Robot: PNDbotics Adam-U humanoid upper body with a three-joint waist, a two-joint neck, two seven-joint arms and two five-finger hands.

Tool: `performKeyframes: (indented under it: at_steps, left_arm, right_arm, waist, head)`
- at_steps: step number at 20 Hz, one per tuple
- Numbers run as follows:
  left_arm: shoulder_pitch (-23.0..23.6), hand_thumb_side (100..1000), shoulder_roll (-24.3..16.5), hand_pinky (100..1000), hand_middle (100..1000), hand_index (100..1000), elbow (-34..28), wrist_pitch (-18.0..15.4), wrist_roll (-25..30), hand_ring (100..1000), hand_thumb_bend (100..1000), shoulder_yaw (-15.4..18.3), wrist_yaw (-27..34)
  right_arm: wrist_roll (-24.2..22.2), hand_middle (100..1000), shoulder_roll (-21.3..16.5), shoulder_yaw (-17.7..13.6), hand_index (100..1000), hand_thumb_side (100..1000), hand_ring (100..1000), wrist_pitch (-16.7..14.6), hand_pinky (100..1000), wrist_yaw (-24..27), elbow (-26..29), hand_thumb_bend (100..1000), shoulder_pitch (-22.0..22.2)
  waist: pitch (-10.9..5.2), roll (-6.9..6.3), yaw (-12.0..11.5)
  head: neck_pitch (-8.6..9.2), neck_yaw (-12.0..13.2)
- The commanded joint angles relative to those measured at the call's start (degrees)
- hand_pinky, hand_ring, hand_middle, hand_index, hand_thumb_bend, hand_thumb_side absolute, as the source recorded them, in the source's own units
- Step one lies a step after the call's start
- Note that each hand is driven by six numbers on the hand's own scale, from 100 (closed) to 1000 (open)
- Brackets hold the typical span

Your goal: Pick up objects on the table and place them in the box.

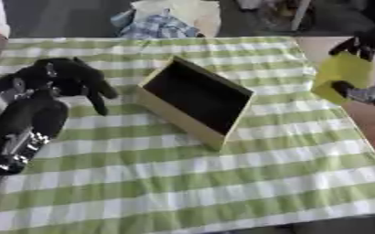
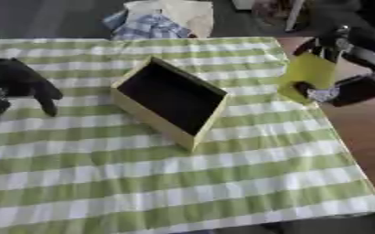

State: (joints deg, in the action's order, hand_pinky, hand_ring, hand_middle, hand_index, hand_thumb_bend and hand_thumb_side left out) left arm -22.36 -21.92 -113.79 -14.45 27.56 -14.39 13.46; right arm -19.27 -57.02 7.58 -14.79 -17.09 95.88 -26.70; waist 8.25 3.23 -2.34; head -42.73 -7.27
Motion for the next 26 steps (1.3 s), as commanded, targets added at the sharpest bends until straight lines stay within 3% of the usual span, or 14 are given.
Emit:
performKeyframes:
  at_steps: [1, 13, 19, 26]
  left_arm:
    - [-1.3, 649, 0.2, 532, 637, 815, -0.8, 0.1, 0.3, 686, 100, -0.1, 0.7]
    - [-2.0, 643, 0.9, 532, 633, 815, -0.8, 0.5, 0.6, 686, 100, -0.3, 1.2]
    - [-2.1, 639, 1.2, 532, 632, 815, -0.8, 0.7, 0.8, 686, 100, -0.4, 1.4]
    - [-2.5, 636, 1.8, 533, 632, 815, -0.8, 0.9, 1.0, 686, 100, -0.4, 1.6]
  right_arm:
    - [-2.7, 422, 1.2, 1.7, 742, 304, 390, -0.2, 453, 0.8, -3.1, 100, -5.5]
    - [-8.2, 413, 14.5, 4.7, 742, 320, 374, -1.4, 406, -1.1, -17.4, 100, -23.4]
    - [-9.4, 411, 18.9, 4.6, 742, 374, 372, -1.5, 392, -2.8, -24.1, 100, -26.1]
    - [-11.0, 410, 23.1, 5.4, 741, 407, 371, -2.4, 384, -3.5, -26.6, 100, -28.0]
  waist:
    - [-0.80, -0.13, -0.4]
    - [-0.49, -0.22, -2.0]
    - [-0.21, -0.20, -2.6]
    - [0.17, -0.26, -3.2]
  head:
    - [-0.44, -0.7]
    - [-0.72, -2.1]
    - [-0.53, -2.4]
    - [-0.54, -2.9]
